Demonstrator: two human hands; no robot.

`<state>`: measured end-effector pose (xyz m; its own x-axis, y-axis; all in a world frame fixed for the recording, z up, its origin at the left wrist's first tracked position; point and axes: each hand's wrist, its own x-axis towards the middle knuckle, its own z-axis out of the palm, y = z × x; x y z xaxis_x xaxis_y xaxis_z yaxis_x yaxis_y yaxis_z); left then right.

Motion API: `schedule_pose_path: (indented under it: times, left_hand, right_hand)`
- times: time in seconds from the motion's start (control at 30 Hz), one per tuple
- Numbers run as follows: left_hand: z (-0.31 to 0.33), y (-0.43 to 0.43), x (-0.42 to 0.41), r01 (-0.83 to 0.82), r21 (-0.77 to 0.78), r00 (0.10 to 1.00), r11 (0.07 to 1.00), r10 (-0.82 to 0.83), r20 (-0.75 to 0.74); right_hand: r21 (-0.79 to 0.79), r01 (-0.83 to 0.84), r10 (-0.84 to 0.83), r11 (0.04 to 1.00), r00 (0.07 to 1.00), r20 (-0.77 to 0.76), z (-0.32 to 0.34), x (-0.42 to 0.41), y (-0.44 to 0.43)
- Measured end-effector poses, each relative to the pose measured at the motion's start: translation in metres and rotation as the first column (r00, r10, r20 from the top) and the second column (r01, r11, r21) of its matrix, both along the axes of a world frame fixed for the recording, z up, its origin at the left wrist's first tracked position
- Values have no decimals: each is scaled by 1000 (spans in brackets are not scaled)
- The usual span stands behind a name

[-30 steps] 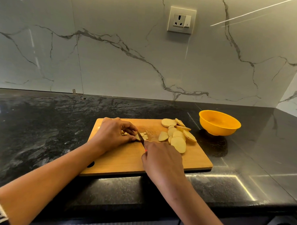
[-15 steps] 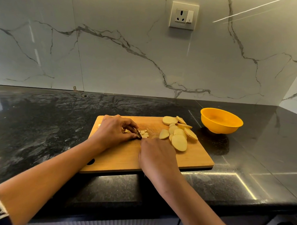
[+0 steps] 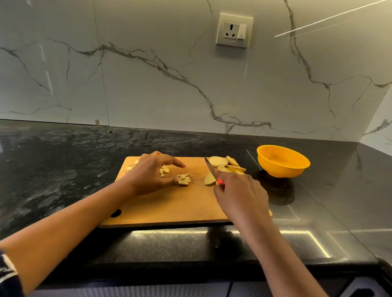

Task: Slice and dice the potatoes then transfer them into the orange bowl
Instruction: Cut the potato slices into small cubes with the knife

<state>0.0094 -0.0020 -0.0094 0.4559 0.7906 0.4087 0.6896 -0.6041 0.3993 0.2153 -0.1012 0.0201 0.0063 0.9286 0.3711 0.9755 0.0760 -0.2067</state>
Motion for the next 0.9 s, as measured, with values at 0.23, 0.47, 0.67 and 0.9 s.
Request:
schedule_pose_path:
  times: [0.23, 0.47, 0.67, 0.9]
  left_hand:
    - [0, 24, 21, 134, 36, 934, 990, -114, -338]
    - [9, 37, -1, 60, 128, 924, 990, -6, -382]
    - [20, 33, -43, -39, 16, 995, 999, 40, -86]
    - [21, 25, -48, 74, -69, 997, 995, -72, 36]
  right_hand:
    - [90, 32, -24, 995, 996, -85, -27, -7, 25]
    - [140, -11, 25, 990, 995, -93, -32, -11, 25]
    - [164, -16, 35, 986, 993, -111, -36, -13, 25]
    - [158, -15, 30, 987, 995, -93, -35, -12, 27]
